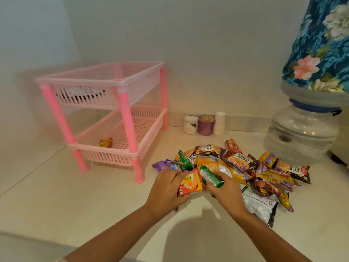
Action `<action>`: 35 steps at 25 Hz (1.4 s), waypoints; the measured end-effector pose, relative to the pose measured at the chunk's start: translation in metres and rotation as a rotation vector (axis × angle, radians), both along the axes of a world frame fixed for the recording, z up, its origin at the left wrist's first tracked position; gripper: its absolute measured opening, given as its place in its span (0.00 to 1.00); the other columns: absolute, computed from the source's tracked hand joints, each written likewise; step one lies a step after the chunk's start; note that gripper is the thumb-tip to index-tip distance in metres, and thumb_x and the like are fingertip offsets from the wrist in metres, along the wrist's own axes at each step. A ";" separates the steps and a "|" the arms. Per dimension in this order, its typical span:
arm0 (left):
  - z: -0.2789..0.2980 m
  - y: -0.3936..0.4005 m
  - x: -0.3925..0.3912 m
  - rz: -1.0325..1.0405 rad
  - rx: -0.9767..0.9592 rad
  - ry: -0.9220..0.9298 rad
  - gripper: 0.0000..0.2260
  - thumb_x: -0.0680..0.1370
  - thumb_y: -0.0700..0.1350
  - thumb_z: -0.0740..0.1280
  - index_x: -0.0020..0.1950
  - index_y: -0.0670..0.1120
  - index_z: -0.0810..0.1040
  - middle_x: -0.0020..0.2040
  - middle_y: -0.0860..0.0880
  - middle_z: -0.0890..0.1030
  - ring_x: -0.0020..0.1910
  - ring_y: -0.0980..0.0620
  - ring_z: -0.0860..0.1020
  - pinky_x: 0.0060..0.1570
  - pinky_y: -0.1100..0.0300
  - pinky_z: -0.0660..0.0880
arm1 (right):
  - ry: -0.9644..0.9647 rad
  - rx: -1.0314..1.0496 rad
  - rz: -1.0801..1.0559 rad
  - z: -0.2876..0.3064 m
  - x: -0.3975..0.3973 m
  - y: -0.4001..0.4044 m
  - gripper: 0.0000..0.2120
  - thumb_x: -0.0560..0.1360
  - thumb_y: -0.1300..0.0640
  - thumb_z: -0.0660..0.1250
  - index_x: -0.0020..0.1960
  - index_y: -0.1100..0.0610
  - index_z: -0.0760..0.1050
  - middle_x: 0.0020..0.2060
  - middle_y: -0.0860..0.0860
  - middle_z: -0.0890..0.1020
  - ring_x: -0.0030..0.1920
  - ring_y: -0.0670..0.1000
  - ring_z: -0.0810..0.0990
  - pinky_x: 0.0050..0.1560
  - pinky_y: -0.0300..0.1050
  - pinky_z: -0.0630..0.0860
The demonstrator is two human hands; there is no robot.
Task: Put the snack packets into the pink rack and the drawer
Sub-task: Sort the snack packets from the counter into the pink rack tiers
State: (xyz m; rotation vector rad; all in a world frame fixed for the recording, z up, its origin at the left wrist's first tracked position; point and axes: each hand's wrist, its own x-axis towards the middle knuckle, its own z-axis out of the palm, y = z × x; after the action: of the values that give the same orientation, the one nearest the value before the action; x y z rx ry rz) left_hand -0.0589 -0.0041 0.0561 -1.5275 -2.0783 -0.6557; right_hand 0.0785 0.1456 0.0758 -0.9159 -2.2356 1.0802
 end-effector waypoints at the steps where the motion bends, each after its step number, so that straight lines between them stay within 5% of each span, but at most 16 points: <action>1: 0.016 -0.002 -0.008 0.001 0.030 0.013 0.28 0.67 0.62 0.65 0.61 0.47 0.72 0.51 0.48 0.79 0.51 0.53 0.70 0.51 0.54 0.75 | 0.017 0.012 0.007 0.013 -0.008 0.000 0.20 0.69 0.54 0.71 0.60 0.54 0.75 0.48 0.51 0.82 0.38 0.44 0.77 0.37 0.36 0.73; 3: 0.052 -0.007 -0.024 -0.004 0.080 0.029 0.28 0.68 0.61 0.63 0.61 0.44 0.74 0.50 0.47 0.79 0.51 0.53 0.69 0.53 0.55 0.72 | 0.082 0.020 0.028 0.042 -0.029 -0.003 0.21 0.70 0.55 0.70 0.63 0.55 0.74 0.50 0.50 0.81 0.37 0.39 0.75 0.32 0.27 0.69; 8: 0.145 -0.024 -0.069 -0.015 0.204 0.151 0.26 0.68 0.58 0.66 0.61 0.44 0.71 0.51 0.44 0.77 0.51 0.50 0.70 0.51 0.56 0.69 | 0.334 -0.024 0.070 0.124 -0.079 -0.020 0.18 0.72 0.58 0.69 0.62 0.58 0.74 0.47 0.49 0.78 0.36 0.37 0.73 0.27 0.22 0.67; 14: 0.238 -0.067 -0.129 0.091 0.223 0.365 0.28 0.70 0.59 0.64 0.61 0.40 0.73 0.53 0.41 0.78 0.54 0.49 0.71 0.65 0.50 0.63 | 0.520 -0.034 0.104 0.209 -0.158 -0.031 0.19 0.71 0.53 0.69 0.60 0.55 0.75 0.48 0.48 0.79 0.38 0.42 0.78 0.32 0.30 0.76; 19: 0.279 -0.099 -0.186 0.284 0.352 0.203 0.28 0.70 0.56 0.69 0.64 0.41 0.72 0.56 0.40 0.76 0.56 0.43 0.73 0.61 0.55 0.66 | 0.571 0.059 0.199 0.265 -0.224 -0.053 0.21 0.71 0.53 0.68 0.62 0.57 0.73 0.49 0.51 0.78 0.38 0.43 0.77 0.28 0.27 0.72; 23: 0.292 -0.108 -0.225 0.376 0.431 -0.126 0.31 0.71 0.52 0.72 0.70 0.46 0.64 0.59 0.44 0.76 0.55 0.48 0.74 0.54 0.56 0.69 | 0.460 0.055 0.322 0.279 -0.276 -0.072 0.23 0.71 0.52 0.69 0.64 0.56 0.70 0.56 0.55 0.79 0.43 0.48 0.78 0.28 0.28 0.73; 26: 0.293 -0.112 -0.255 0.438 0.313 -0.330 0.35 0.71 0.52 0.72 0.72 0.46 0.58 0.57 0.44 0.77 0.54 0.45 0.76 0.49 0.55 0.70 | 0.311 0.180 0.366 0.279 -0.303 -0.078 0.23 0.70 0.50 0.69 0.63 0.56 0.70 0.53 0.54 0.78 0.37 0.46 0.77 0.29 0.31 0.73; 30: 0.282 -0.106 -0.276 0.494 0.044 -0.408 0.30 0.72 0.54 0.70 0.69 0.46 0.64 0.56 0.44 0.78 0.49 0.46 0.76 0.46 0.55 0.72 | 0.076 0.386 0.354 0.273 -0.322 -0.082 0.22 0.67 0.50 0.71 0.56 0.58 0.71 0.48 0.54 0.77 0.44 0.52 0.78 0.45 0.48 0.77; 35: 0.293 -0.099 -0.287 0.540 -0.183 -0.411 0.19 0.72 0.57 0.68 0.53 0.44 0.74 0.49 0.46 0.77 0.47 0.48 0.73 0.42 0.56 0.68 | -0.144 0.573 0.362 0.273 -0.332 -0.091 0.19 0.67 0.52 0.71 0.53 0.59 0.73 0.50 0.54 0.80 0.43 0.51 0.75 0.42 0.46 0.73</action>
State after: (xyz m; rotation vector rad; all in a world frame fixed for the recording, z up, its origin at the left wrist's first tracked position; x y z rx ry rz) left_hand -0.3462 -0.1035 0.3489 -0.8833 -2.7719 -0.6141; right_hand -0.2533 0.0549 0.3489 -0.3625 -2.6839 0.4542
